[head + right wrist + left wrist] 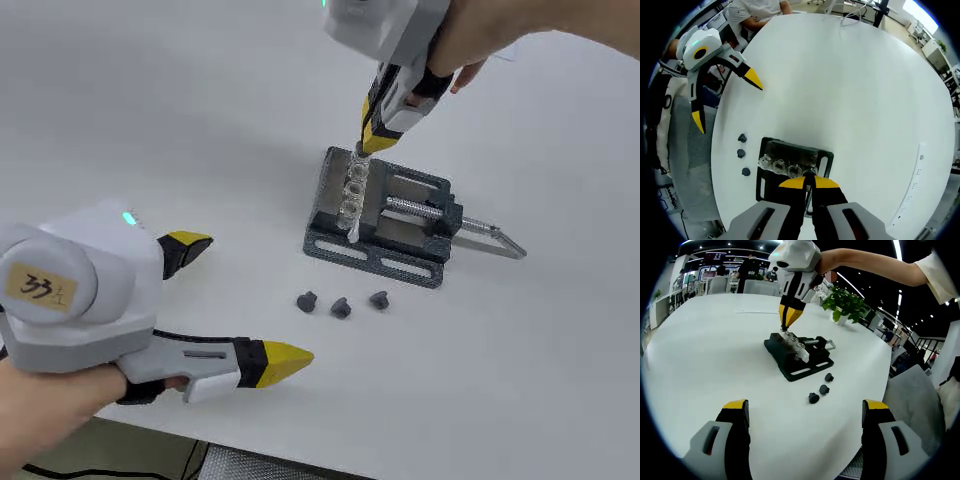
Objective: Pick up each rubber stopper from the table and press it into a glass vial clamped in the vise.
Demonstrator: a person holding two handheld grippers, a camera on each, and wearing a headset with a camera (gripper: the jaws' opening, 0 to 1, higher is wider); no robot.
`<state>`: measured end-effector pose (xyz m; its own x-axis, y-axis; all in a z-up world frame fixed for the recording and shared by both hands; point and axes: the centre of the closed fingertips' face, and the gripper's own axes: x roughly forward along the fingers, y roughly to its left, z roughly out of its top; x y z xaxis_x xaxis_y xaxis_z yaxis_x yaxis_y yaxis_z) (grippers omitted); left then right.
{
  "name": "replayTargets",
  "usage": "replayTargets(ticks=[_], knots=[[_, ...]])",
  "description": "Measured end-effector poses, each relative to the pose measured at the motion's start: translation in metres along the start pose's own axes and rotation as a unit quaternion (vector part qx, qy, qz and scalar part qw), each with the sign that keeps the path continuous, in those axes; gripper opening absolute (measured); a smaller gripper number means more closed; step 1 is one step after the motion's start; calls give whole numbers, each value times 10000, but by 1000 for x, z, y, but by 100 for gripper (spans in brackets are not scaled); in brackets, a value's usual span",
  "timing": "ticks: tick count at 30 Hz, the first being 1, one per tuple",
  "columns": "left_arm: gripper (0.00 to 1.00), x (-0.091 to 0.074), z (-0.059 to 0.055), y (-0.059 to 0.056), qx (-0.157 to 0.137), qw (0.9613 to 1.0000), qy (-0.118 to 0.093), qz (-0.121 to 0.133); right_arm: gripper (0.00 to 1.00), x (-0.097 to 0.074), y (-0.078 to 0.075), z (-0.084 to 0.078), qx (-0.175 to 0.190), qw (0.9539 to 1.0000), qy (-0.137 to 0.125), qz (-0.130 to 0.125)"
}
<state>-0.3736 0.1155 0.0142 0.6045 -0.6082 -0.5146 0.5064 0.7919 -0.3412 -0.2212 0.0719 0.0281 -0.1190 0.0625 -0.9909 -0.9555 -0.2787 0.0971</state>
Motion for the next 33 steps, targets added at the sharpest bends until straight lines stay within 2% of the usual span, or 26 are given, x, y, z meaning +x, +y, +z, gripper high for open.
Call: replayTargets(ticks=[3,4,5,10,11,12,15,17,18,19,20,21,22,26,27,28,29,31,32,33], knots=[[93,0,-1,1,-5,10000,8,9,0,-1,0,-1,27,10000,-59,3],[93,0,-1,1,-16,10000,10,12,0,0,-1,-1,147,9998,-101,11],[93,0,-2,0,-21,10000,21,18,0,0,0,-1,44,9999,-108,-2],[93,-1,-2,2,-46,10000,35,25,0,1,2,0,89,9998,-171,-25],[93,-1,-2,2,-54,10000,31,27,0,1,2,0,228,9995,-204,-12],[93,-1,-2,3,-73,10000,32,32,0,1,3,0,86,9998,-191,-24],[93,-1,-1,4,-151,9999,1,48,0,2,5,1,184,9996,-199,-24],[93,-1,-1,3,-146,9999,6,56,0,2,3,0,-11,9999,-163,-56],[93,-1,0,3,-135,9999,6,67,0,3,0,-1,109,9998,-157,-59],[93,-1,0,3,-138,9999,2,68,0,2,-1,-1,6,9999,-131,-65],[93,-2,1,4,-156,9999,-14,70,0,3,-1,-1,135,9998,-105,-66],[93,-2,1,5,-160,9998,-13,77,0,2,-3,-1,-99,9999,-91,-89],[93,-2,1,5,-156,9998,-10,86,0,2,-3,-2,87,9999,-124,-58],[93,-3,0,7,-183,9998,-18,120,0,1,-4,-3,155,9996,-251,-17],[93,-3,0,7,-180,9998,-13,130,0,2,-3,-2,374,9988,-315,-30],[93,-4,0,8,-181,9997,-16,137,0,3,-4,0,13,9994,-305,-132],[93,-4,0,8,-193,9997,-31,146,0,5,-6,0,205,9993,-299,-87],[93,-3,1,7,-210,9997,-19,133,0,7,-11,0,259,9991,-332,-86],[93,-3,1,6,-193,9997,-12,135,0,7,-7,1,259,9990,-332,-128],[93,-3,2,7,-174,9998,-9,129,0,6,-9,1,-65,9993,-229,-286]])
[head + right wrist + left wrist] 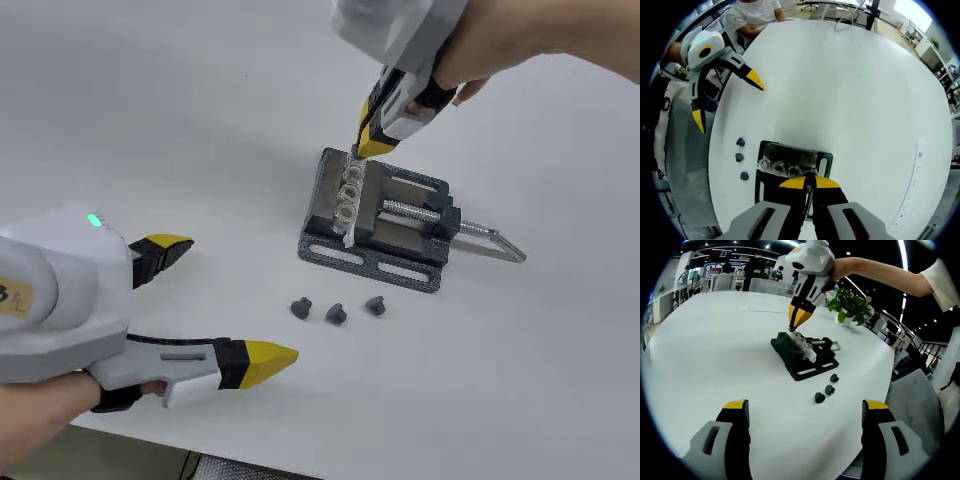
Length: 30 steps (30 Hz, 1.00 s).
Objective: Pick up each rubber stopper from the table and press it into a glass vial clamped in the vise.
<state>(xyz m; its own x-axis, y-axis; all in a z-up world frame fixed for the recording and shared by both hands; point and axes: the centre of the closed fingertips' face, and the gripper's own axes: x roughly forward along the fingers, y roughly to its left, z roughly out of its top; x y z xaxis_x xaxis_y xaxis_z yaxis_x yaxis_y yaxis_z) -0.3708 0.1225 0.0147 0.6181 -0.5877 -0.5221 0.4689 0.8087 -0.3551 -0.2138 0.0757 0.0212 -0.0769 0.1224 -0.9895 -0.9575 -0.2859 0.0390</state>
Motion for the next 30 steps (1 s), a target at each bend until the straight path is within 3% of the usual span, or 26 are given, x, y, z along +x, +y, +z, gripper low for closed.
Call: replayTargets(ticks=[1,2,3,5,8,12,18,23,30], knots=[[93,0,1,0,-3,10000,-21,2,0,1,1,1,283,9996,-22,28],[93,0,2,0,-22,10000,-43,-9,0,-1,3,1,124,9999,19,3],[93,0,4,0,2,10000,-46,-17,0,-1,3,1,332,9994,19,9],[93,-1,6,-1,44,10000,-53,-6,0,5,-8,1,68,9998,89,-161],[93,-2,10,-3,43,9999,-111,-39,0,0,4,0,197,9994,14,-267],[93,-4,13,-3,119,9998,-142,-41,0,-4,10,0,682,9955,-506,-412],[93,-6,20,-5,246,9995,-179,-20,0,-4,10,2,479,9967,-393,-523],[93,-5,30,-5,289,9993,-236,-14,0,-6,8,0,717,9935,-697,-549],[93,-1,34,-9,392,9989,-241,-68,0,-8,10,0,740,9917,-803,-674]])
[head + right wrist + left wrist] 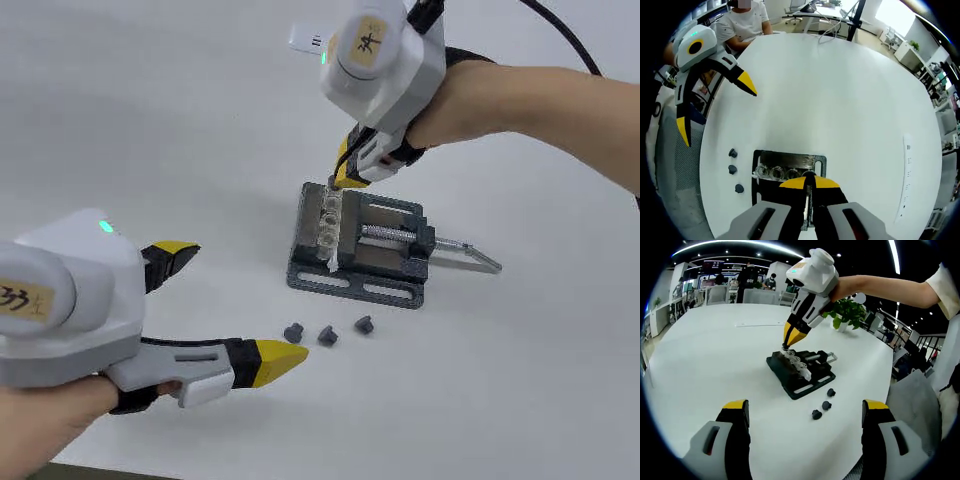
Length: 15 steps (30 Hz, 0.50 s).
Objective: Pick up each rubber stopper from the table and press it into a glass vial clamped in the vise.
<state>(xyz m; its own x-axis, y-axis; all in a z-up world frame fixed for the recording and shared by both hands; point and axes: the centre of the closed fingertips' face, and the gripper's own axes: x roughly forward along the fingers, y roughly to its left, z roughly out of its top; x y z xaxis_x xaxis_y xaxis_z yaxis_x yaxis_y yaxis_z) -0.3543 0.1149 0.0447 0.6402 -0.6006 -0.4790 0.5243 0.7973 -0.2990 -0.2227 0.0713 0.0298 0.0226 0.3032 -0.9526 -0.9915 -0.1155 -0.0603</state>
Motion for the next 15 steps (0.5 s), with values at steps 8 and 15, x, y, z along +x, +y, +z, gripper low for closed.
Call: replayTargets(ticks=[8,15], knots=[[93,1,3,-5,43,10000,14,-49,0,-2,-1,1,211,9989,-397,-122],[93,1,4,-4,48,10000,36,-43,0,-2,-4,3,374,9978,-543,-41]])
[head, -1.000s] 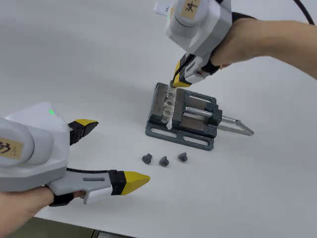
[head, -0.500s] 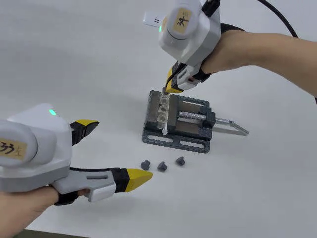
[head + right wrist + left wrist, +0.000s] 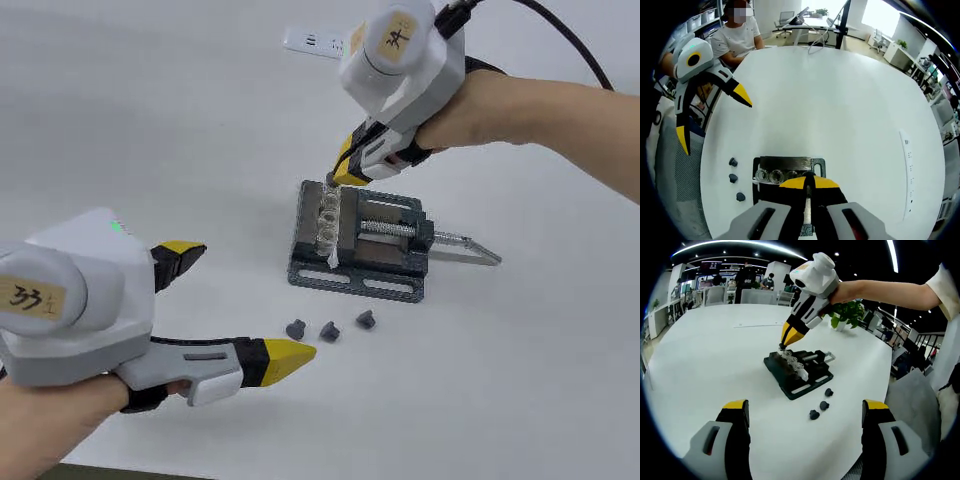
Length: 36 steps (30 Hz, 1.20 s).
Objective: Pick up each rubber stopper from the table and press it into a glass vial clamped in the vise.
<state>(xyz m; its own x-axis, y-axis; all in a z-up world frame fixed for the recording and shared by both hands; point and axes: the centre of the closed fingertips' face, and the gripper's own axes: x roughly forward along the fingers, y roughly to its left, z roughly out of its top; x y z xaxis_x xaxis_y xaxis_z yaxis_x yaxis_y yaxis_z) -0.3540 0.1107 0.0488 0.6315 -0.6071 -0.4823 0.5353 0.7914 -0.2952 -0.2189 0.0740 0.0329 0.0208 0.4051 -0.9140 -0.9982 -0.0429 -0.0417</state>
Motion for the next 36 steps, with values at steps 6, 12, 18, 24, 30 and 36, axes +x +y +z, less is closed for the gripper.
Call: replayTargets(ticks=[6,12,18,24,30,36], knots=[[93,0,1,1,9,10000,20,3,0,1,-6,0,87,9999,-119,35],[93,1,2,2,15,10000,12,-1,6,-1,-11,0,231,9994,-268,-61],[93,1,2,5,24,10000,20,3,23,-1,-1,-8,339,9988,-346,53],[93,-1,2,8,55,10000,25,10,34,-4,6,-9,578,9970,-509,35],[93,-2,3,9,95,10000,21,13,33,-8,15,-15,554,9969,-558,7],[93,-3,4,9,123,9999,27,8,33,-14,19,-18,599,9963,-618,-15]])
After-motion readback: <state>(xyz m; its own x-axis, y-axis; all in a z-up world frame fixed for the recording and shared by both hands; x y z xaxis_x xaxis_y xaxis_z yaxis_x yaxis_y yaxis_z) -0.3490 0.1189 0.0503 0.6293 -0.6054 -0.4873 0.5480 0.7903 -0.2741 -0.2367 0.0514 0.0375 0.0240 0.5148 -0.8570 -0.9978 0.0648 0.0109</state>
